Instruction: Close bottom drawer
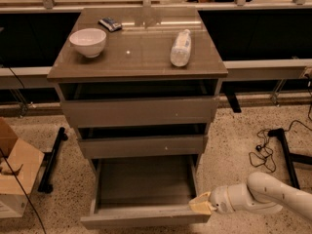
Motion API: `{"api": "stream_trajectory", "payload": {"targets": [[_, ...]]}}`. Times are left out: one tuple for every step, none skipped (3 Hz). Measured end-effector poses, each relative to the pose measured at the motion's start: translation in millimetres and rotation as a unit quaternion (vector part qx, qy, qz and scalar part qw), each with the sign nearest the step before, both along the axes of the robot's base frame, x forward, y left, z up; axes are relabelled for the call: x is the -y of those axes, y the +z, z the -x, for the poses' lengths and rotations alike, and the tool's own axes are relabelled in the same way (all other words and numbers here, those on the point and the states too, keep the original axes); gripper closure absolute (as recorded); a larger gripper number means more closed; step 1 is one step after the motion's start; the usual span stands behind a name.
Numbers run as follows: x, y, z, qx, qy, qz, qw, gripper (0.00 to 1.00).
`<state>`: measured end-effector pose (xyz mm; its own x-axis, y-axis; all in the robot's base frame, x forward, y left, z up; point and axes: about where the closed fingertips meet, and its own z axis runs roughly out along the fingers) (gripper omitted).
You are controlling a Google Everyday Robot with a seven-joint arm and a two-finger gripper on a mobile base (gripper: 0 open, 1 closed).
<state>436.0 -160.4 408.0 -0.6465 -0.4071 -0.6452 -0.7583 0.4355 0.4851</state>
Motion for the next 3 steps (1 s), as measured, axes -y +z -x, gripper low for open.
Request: {"api": "stream_trajectory", "payload": {"targets": [[-3,2,3,0.001,0.006,0.002,1.0000,1.00],[-14,-55,2,-0.043,0.003,0.029,0.9987,1.00],[-24,-107,9,-0.080,-0.002,0.035,0.9962,1.00]]}}
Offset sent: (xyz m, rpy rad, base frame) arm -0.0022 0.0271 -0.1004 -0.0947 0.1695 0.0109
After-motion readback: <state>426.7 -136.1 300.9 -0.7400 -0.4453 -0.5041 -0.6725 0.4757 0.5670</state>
